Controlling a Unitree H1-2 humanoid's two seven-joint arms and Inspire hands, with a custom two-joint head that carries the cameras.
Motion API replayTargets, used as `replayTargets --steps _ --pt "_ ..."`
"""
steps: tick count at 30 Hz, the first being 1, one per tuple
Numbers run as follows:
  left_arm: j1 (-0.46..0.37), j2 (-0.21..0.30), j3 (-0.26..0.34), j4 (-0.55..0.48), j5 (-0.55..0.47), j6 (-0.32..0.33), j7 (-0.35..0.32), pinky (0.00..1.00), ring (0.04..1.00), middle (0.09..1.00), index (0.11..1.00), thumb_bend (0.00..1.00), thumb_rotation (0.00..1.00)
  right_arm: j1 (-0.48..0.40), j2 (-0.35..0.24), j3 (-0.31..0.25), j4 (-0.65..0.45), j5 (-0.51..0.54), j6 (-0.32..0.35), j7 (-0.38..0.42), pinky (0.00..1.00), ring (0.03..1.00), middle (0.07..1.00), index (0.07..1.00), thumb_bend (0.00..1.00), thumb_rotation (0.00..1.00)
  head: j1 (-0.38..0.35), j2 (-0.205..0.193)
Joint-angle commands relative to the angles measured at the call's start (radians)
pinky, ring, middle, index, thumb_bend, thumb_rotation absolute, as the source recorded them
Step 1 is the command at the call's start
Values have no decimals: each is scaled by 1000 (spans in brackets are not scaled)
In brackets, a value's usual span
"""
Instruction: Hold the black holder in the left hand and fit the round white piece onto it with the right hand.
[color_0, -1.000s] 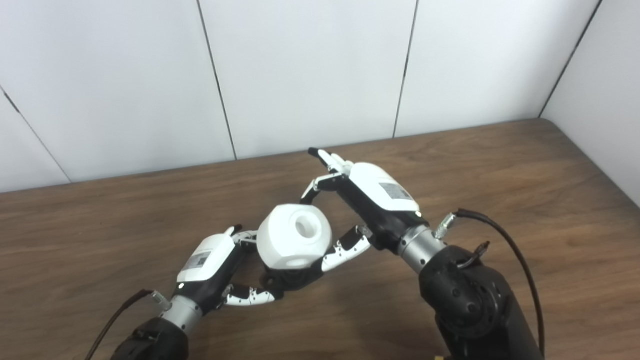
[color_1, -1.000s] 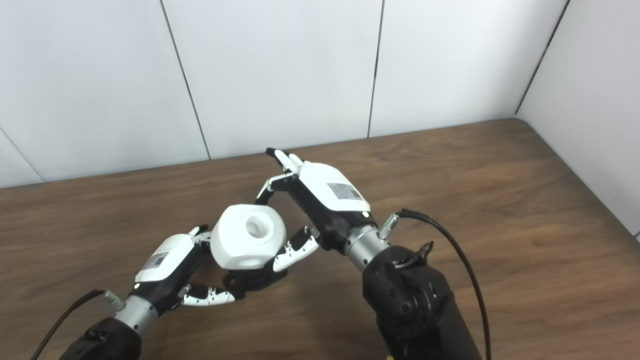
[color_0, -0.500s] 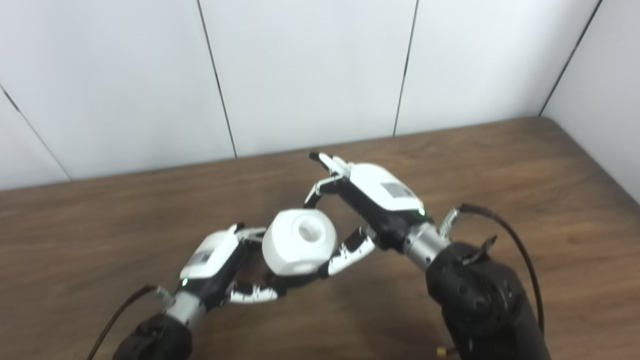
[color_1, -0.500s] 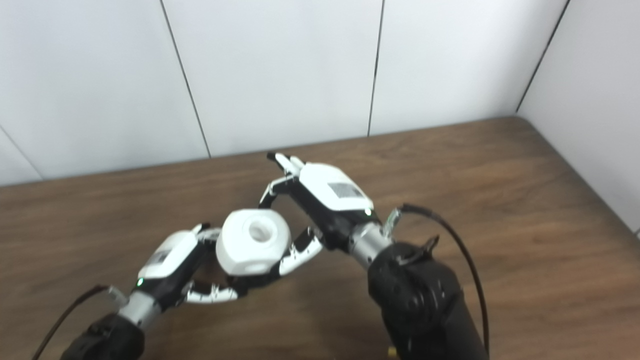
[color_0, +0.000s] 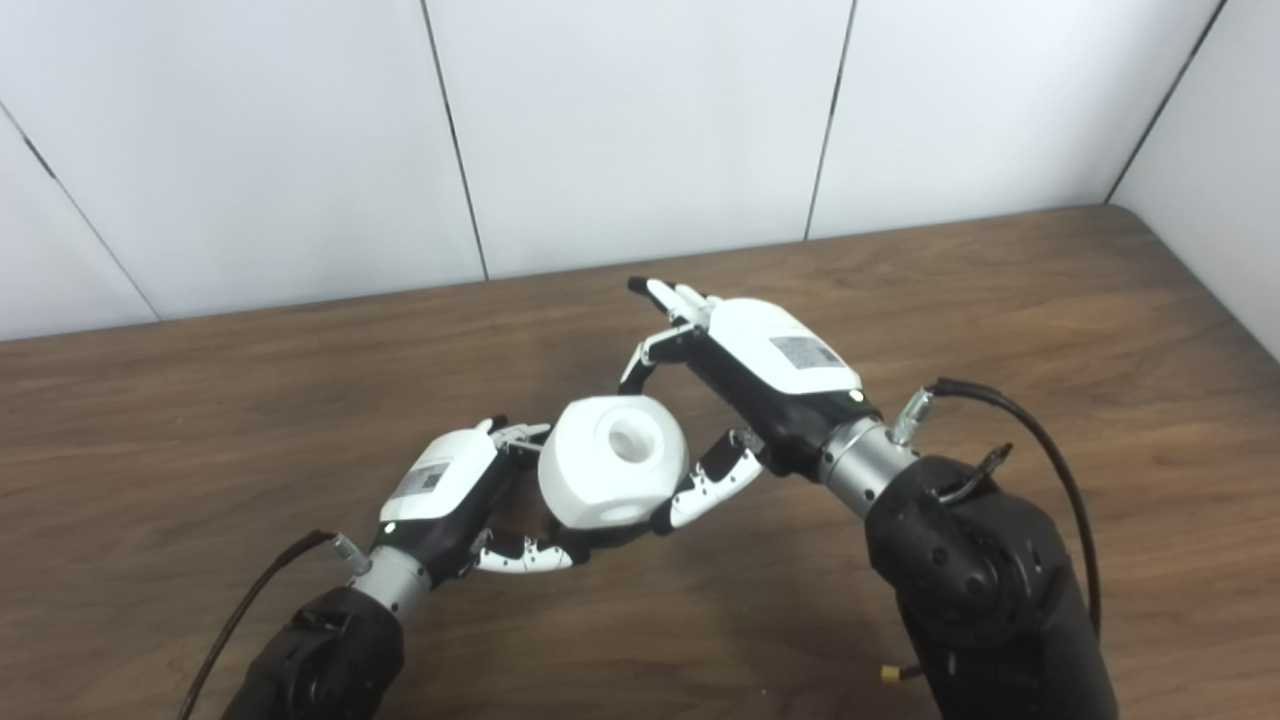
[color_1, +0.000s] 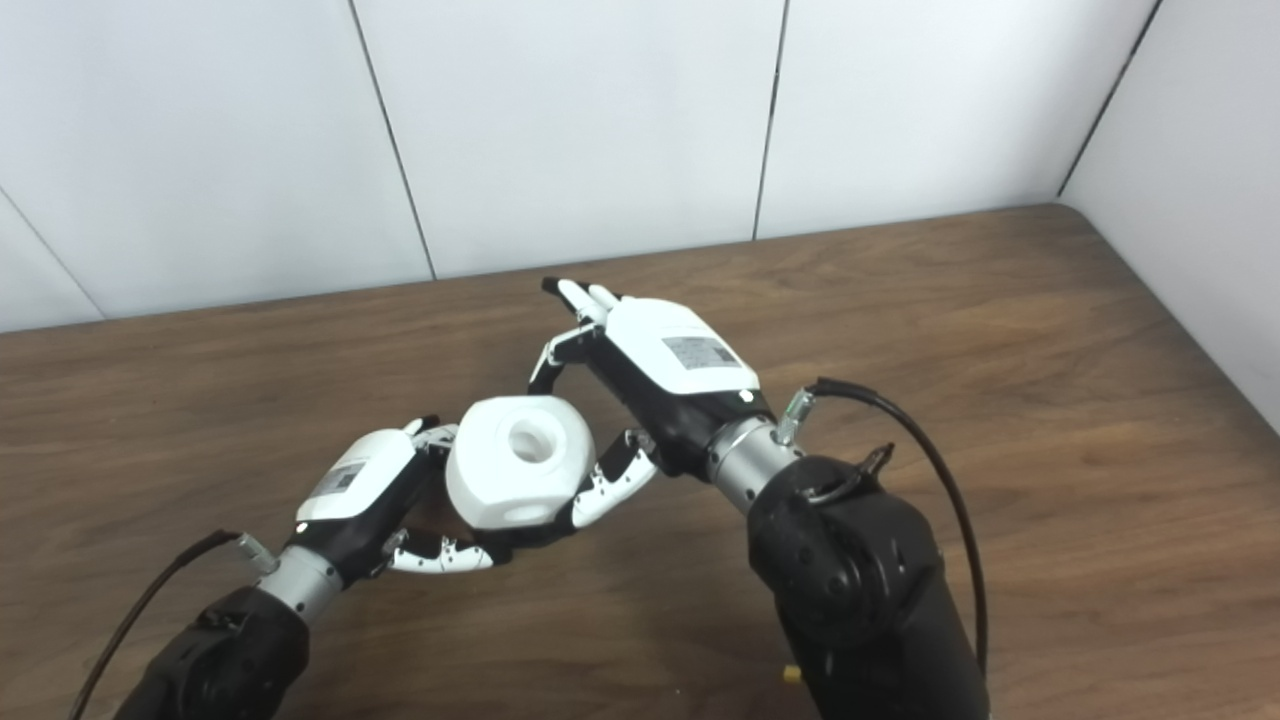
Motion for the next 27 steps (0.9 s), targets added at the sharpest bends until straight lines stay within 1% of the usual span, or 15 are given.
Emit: replayTargets --steps 1,9,13,14,17,21,27 --pt "-23 -2 -4 -24 5 -9 1 1000 892 882 481 516 43 -12 8 4 -13 -19 -42 -36 1000 1000 1000 478 518 131 -1 0" --pt "-20 -6 -3 -23 12 -10 6 1000 891 878 481 516 44 12 32 22 30 -76 -97 -73 1000 1000 1000 480 518 132 -1 -6" --pt "-18 -10 0 -18 8 -13 11 1000 890 877 482 516 43 21 36 27 52 -122 -130 -102 1000 1000 1000 480 518 133 -1 -9" --pt "-18 -10 -1 -15 9 -16 15 1000 889 875 482 516 43 24 37 30 61 -143 -141 -116 1000 1000 1000 480 519 132 -2 -15" --pt "-18 -11 -2 -12 14 -17 17 1000 887 875 482 516 44 33 45 29 81 -177 -164 -149 1000 1000 1000 480 520 129 -3 -16" --pt "-17 -14 -2 -9 12 -18 18 1000 888 874 482 516 43 44 61 22 107 -202 -179 -187 1000 1000 1000 481 520 127 -3 -22" --pt "-16 -16 -1 -5 15 -21 25 1000 884 870 481 516 43 46 69 14 121 -224 -188 -199 1000 1000 1000 481 520 127 -2 -25"
